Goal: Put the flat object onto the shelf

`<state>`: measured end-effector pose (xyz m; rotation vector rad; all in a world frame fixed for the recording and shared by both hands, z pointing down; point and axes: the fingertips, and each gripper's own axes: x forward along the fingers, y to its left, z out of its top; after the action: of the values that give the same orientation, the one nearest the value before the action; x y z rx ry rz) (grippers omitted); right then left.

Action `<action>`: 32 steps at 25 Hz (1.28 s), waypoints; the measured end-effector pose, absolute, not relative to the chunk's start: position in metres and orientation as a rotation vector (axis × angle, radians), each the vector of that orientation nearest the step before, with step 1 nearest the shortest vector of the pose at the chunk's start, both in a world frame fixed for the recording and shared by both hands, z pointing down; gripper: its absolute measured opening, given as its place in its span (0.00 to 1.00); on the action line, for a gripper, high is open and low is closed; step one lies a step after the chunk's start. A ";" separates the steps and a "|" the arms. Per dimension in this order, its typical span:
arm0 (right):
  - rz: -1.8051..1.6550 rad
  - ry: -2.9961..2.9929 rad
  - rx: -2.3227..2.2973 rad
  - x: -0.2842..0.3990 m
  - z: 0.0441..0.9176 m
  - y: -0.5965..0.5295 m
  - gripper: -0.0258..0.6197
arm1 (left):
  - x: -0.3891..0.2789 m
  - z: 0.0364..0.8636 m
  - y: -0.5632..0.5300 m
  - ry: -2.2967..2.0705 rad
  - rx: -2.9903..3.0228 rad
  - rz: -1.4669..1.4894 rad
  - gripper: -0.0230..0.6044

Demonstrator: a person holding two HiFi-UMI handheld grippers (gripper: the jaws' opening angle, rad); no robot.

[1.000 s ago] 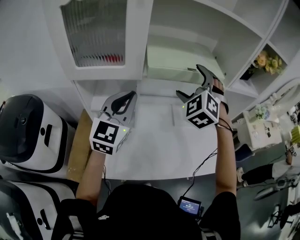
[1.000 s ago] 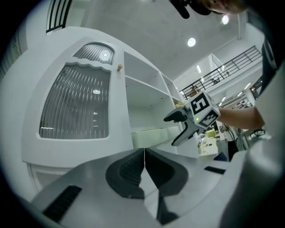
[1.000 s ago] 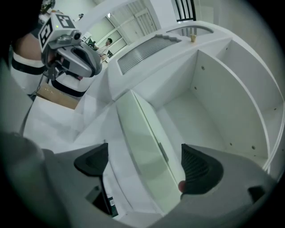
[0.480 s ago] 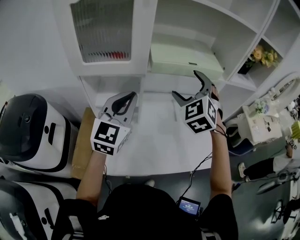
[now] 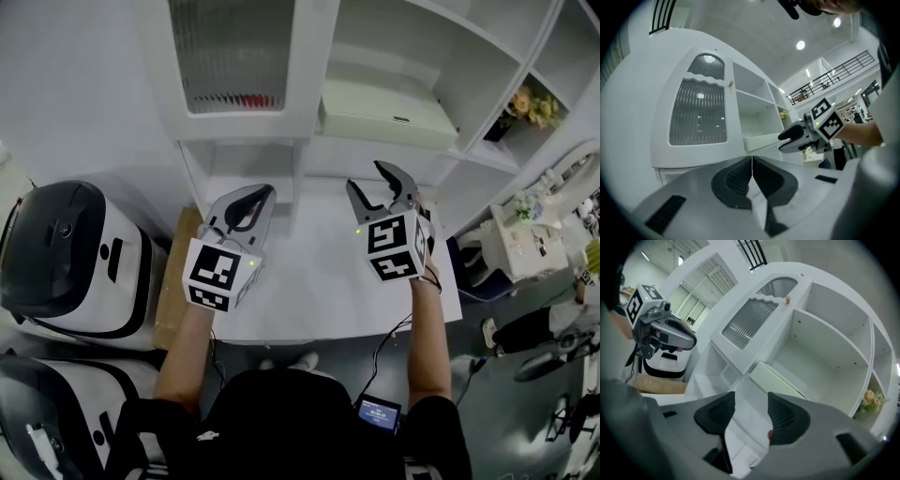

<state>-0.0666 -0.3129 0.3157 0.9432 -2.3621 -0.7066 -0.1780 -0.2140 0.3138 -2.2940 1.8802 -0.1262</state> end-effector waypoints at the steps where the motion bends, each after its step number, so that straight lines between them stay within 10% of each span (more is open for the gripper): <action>1: -0.697 -2.358 0.951 -0.067 0.319 -0.309 0.36 | -0.180 0.315 -0.211 1.879 -2.297 -0.127 0.05; 15: -0.624 -2.467 1.059 -0.082 0.338 -0.264 0.04 | -0.191 0.336 -0.185 1.866 -2.350 -0.098 0.05; 32: -0.524 -2.616 1.108 -0.041 0.330 -0.238 0.04 | -0.144 0.322 -0.174 1.857 -2.325 -0.077 0.05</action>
<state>-0.0412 -0.2383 0.3299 1.1077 -2.6157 -0.5236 -0.1445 -0.1738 0.3216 -2.3254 1.8568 -0.0767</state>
